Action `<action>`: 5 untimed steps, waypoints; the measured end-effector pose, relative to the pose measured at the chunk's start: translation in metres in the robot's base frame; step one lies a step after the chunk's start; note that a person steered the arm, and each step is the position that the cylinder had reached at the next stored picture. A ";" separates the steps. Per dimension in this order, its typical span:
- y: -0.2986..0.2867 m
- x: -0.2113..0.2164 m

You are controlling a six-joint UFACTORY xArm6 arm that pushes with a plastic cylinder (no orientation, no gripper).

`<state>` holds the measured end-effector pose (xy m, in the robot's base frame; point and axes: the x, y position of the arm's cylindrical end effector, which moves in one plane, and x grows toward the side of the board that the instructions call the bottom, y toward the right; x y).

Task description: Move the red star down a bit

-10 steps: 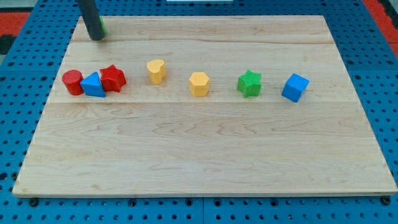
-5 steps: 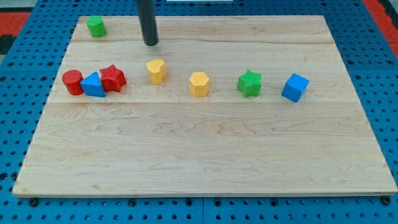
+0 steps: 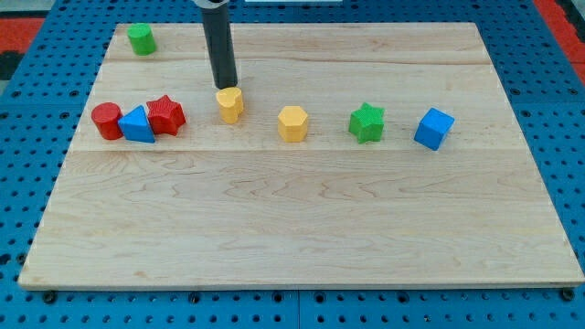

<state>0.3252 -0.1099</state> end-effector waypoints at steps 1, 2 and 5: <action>-0.053 0.000; -0.068 0.026; -0.056 0.123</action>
